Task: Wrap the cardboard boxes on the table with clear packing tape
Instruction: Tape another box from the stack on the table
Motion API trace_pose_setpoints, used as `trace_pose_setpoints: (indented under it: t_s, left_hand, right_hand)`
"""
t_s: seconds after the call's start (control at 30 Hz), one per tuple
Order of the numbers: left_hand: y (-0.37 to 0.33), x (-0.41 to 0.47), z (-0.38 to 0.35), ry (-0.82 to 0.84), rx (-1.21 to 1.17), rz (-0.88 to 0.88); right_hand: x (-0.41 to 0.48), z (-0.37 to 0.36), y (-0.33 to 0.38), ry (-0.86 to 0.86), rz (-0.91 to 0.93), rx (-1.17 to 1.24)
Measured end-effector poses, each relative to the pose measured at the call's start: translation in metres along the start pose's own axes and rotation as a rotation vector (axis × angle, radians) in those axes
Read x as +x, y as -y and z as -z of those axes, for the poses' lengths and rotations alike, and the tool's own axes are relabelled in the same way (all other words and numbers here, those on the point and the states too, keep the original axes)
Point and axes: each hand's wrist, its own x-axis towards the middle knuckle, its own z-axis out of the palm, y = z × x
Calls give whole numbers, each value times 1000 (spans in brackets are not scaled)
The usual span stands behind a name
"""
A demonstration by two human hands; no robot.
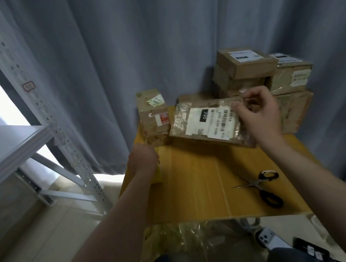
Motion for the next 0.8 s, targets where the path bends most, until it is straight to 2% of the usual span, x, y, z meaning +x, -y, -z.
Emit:
trace_pose_setpoints:
  t_s: [0.07, 0.17, 0.3, 0.4, 0.6, 0.73, 0.8]
  left_hand:
    - [-1, -4, 0, 4, -28, 35]
    - [-3, -12, 3, -28, -248, 165]
    - [-2, -36, 4, -121, -513, 204]
    - [5, -52, 1, -142, -574, 197]
    - [33, -65, 19, -127, -633, 274]
    - [44, -73, 65, -284, -712, 235]
    - [38, -74, 93, -283, -733, 183]
  right_hand:
    - [-5, 18, -12, -42, -146, 75]
    - [-12, 35, -25, -41, -365, 90]
    - [-29, 36, -26, -2, -647, 165]
    - [-36, 36, -23, 56, -861, 217]
    - [-35, 32, -23, 370, -1125, 272]
    - [-29, 20, -20, 577, -1249, 270]
    - [-28, 12, -19, 640, -1291, 259]
